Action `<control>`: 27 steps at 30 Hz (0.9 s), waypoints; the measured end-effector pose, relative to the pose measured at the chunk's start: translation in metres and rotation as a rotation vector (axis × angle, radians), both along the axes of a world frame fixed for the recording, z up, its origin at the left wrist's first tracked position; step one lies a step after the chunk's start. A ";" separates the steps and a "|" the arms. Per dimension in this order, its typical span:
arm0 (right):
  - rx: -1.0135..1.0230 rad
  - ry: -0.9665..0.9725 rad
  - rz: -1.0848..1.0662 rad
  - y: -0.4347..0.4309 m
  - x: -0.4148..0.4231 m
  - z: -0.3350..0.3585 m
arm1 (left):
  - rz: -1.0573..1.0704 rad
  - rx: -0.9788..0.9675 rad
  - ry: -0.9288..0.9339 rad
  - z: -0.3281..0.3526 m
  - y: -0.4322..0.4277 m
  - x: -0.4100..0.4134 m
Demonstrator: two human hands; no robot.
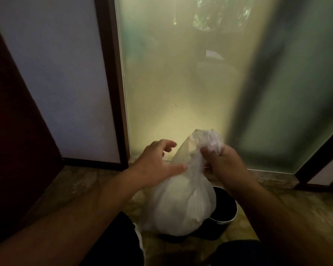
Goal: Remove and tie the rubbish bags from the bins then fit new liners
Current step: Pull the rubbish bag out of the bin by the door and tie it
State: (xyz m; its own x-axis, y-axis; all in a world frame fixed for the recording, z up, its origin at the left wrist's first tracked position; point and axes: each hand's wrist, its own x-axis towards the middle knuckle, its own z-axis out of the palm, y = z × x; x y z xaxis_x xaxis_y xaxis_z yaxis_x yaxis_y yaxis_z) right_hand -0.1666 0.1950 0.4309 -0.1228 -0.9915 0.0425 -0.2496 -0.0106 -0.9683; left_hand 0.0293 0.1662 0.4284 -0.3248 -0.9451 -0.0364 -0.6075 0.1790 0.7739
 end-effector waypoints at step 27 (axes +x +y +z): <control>0.071 0.097 0.169 0.026 -0.031 -0.002 | 0.327 -0.242 0.362 -0.020 0.001 -0.019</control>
State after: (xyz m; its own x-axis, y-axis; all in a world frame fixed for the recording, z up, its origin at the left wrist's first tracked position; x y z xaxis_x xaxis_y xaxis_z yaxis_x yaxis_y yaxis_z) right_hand -0.1974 0.2206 0.4289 0.0467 -0.9986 -0.0243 -0.3419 0.0068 -0.9397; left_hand 0.0103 0.1673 0.4085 0.0364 -0.9664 0.2543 -0.3637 0.2242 0.9041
